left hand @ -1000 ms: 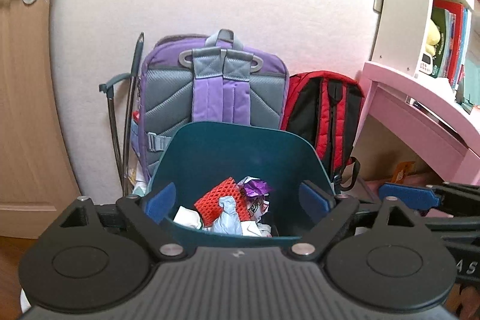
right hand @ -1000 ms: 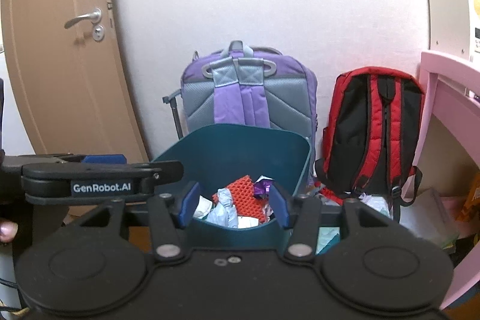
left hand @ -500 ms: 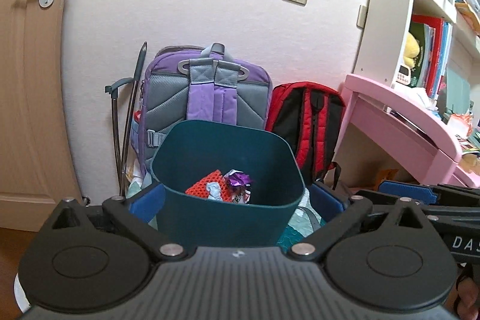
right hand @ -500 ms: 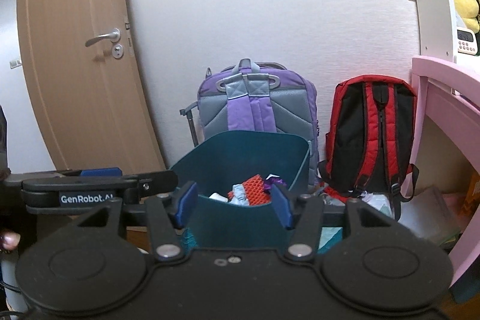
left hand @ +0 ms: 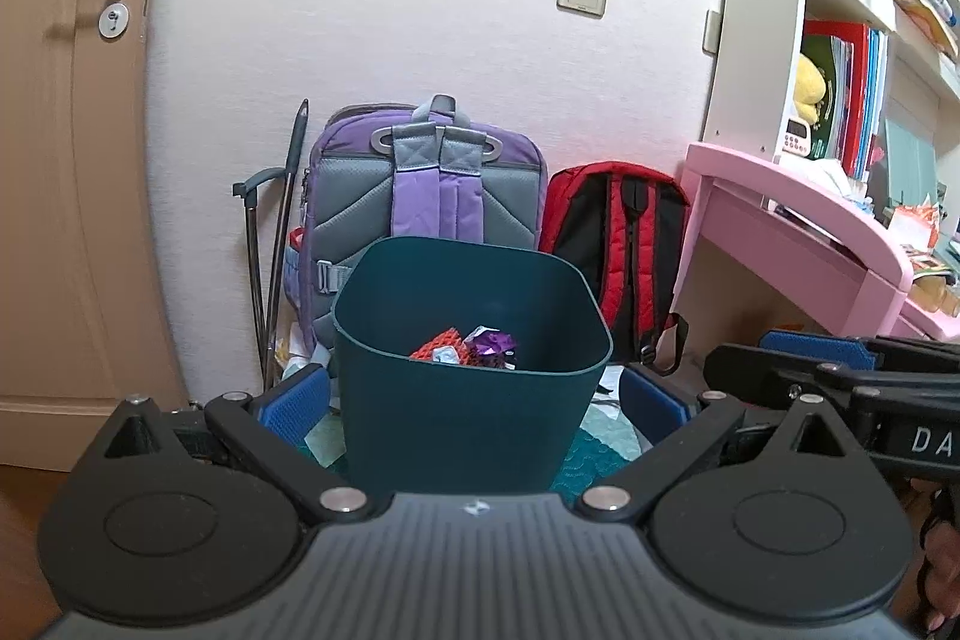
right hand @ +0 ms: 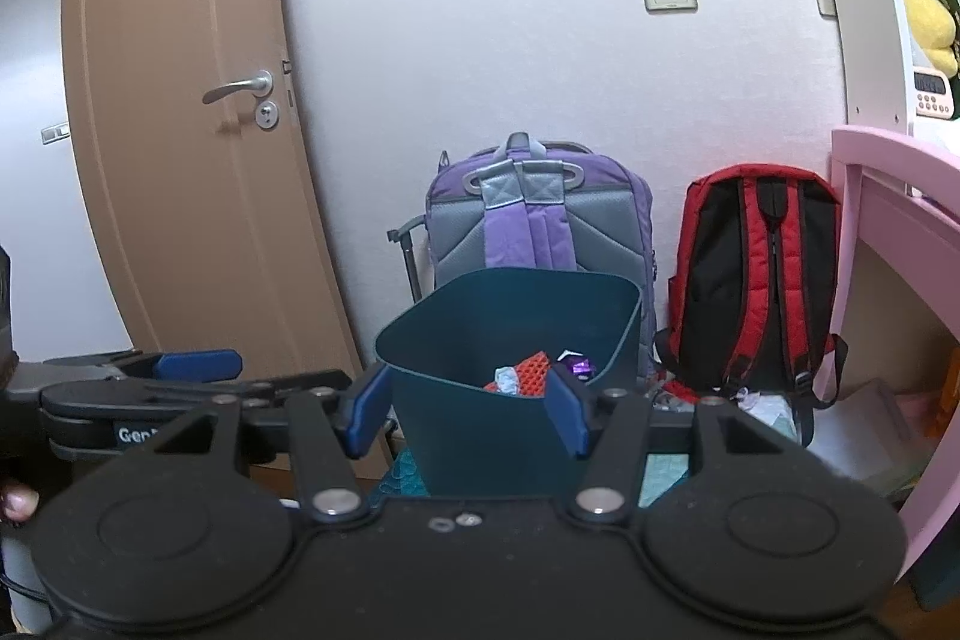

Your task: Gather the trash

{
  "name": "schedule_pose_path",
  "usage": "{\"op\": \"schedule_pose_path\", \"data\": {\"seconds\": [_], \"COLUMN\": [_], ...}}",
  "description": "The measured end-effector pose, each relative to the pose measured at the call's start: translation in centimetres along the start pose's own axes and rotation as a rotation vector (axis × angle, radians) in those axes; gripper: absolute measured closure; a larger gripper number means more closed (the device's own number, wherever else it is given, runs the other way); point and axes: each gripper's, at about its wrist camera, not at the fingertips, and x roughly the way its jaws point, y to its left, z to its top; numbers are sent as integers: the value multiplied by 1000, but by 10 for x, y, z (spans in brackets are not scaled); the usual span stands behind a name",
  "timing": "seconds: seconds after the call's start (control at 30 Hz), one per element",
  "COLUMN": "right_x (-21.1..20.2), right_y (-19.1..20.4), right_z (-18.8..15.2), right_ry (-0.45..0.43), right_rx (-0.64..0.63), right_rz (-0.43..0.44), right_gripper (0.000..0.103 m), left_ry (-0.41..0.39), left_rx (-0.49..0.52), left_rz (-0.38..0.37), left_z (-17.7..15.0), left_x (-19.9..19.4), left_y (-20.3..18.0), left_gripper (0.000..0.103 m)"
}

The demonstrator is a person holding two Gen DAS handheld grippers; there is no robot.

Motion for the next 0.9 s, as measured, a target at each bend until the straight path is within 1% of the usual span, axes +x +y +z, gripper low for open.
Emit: {"op": "schedule_pose_path", "data": {"seconds": [0.23, 0.63, 0.9], "right_x": [-1, -1, 0], "right_y": [4, 0, -2], "right_z": [-2, -2, -1], "right_ry": [-4, -8, -18], "right_rx": [-35, -15, -13], "right_rz": [-10, -10, -9], "right_gripper": [47, 47, 47], "left_ry": [-14, -40, -66], "left_rx": [13, 6, 13], "left_rz": [17, 23, 53], "left_z": [1, 1, -1], "left_x": [-3, -7, -11], "left_y": [-3, -3, -8], "left_gripper": [0, 0, 0]}}
